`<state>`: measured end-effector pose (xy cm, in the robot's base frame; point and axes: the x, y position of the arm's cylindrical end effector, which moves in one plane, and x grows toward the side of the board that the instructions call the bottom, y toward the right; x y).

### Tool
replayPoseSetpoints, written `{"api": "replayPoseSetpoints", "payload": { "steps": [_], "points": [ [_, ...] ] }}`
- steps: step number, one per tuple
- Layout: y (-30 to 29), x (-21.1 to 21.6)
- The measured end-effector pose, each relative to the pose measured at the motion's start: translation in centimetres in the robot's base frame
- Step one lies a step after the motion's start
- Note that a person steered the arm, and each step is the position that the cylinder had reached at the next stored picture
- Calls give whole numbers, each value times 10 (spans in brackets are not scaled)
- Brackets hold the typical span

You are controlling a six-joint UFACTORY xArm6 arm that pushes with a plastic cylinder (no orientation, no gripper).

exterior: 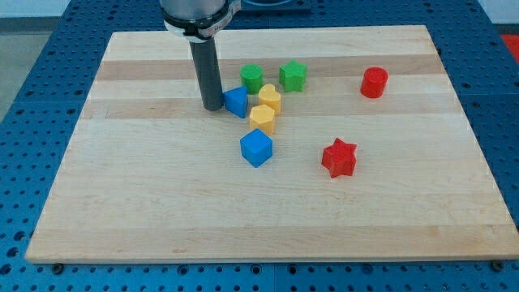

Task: Push the green circle to the top left of the yellow heart

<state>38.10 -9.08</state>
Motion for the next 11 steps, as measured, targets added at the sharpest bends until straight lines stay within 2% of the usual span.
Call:
{"api": "replayPoseSetpoints", "payload": {
  "steps": [2, 4, 6, 8, 9, 11],
  "points": [
    [-10, -1],
    [-19, -46],
    [19, -61],
    [30, -65],
    [37, -81],
    [57, -80]
  ]
}}
